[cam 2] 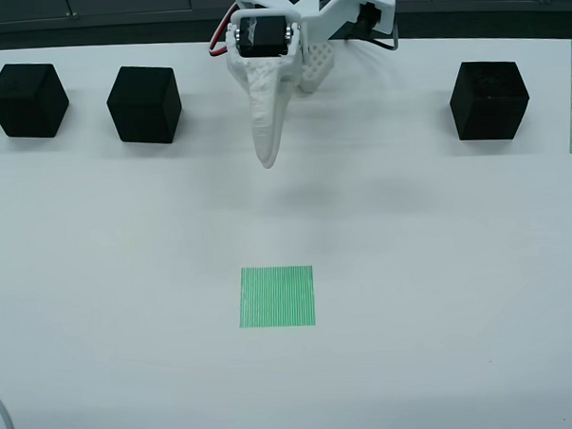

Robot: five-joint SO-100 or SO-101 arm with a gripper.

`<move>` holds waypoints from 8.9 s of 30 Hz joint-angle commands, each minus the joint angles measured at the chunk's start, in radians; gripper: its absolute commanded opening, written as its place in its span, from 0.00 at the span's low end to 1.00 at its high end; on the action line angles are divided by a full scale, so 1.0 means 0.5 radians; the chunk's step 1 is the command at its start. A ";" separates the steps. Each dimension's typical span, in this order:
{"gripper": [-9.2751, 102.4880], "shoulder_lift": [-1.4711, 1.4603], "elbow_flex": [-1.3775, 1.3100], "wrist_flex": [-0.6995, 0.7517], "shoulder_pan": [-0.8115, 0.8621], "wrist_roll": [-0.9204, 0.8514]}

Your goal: Stack 3 Blocks on the chosen place.

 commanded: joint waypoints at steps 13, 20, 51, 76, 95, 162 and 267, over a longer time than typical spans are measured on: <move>0.08 0.037 0.064 0.009 -0.003 -0.015; 0.08 0.037 0.064 0.009 -0.003 -0.009; 0.08 -2.513 -2.304 0.838 0.788 -0.518; 0.13 -3.105 -2.580 1.528 2.000 -1.924; 0.37 -2.715 -2.031 1.528 2.203 -2.491; 0.27 -3.194 -2.537 1.371 0.927 -1.393; 0.43 -3.451 -2.777 1.368 2.730 -2.562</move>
